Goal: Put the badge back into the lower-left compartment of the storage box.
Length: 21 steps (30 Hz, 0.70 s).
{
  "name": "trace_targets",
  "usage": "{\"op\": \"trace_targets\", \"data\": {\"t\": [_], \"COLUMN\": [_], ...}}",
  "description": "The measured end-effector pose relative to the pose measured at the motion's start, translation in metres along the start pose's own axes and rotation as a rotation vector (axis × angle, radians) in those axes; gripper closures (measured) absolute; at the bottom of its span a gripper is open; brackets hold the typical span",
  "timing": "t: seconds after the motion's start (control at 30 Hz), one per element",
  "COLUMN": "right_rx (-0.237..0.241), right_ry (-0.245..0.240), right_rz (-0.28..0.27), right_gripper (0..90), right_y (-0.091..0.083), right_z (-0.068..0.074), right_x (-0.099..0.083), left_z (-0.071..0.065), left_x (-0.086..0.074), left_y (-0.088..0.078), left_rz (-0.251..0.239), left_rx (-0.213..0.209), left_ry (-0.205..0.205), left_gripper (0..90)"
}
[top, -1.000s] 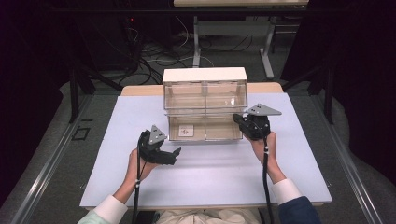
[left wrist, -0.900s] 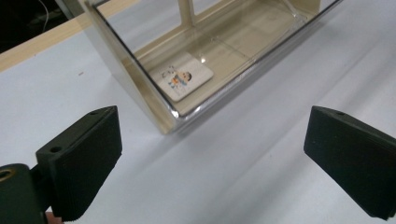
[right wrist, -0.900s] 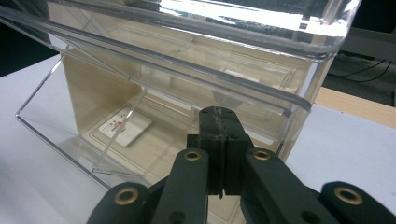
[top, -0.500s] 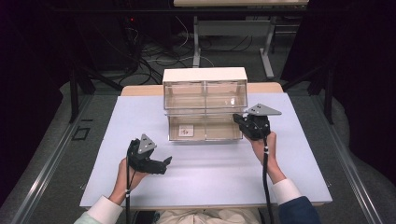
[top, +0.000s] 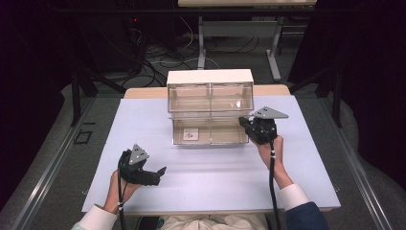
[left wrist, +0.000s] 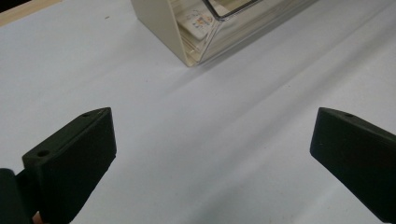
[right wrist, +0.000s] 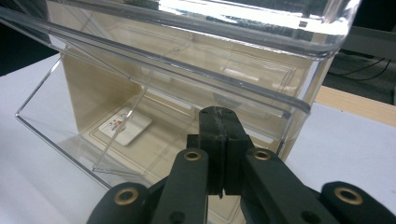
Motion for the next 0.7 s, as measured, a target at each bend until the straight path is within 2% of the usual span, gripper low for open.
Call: {"op": "trace_targets", "data": {"t": [0.23, 0.57, 0.7], "right_rx": [0.001, 0.004, 0.002], "right_ry": [-0.002, 0.006, 0.007], "right_rz": [0.0, 0.013, 0.014], "right_gripper": [90.0, 90.0, 90.0], "right_y": [-0.001, -0.001, -0.001], "right_z": [0.0, 0.001, 0.001], "right_x": [0.0, 0.0, 0.0], "left_z": [0.004, 0.006, 0.006], "left_x": [-0.008, -0.018, -0.021], "left_y": [-0.006, -0.01, -0.012], "left_rz": [0.008, 0.023, 0.026], "left_rx": [0.011, 0.014, 0.017], "left_ry": [-0.022, -0.024, -0.037], "left_gripper": [0.0, 0.0, 0.0]}}
Point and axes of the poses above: each handheld gripper's, and its own axes: y roughly forward along the jaws, x roughly out of its top, z roughly to its left, the point moved 7 cm from there along y, roughly forward along the jaws, and after that the axes turned 11 degrees about y, right-handed, at the moved point
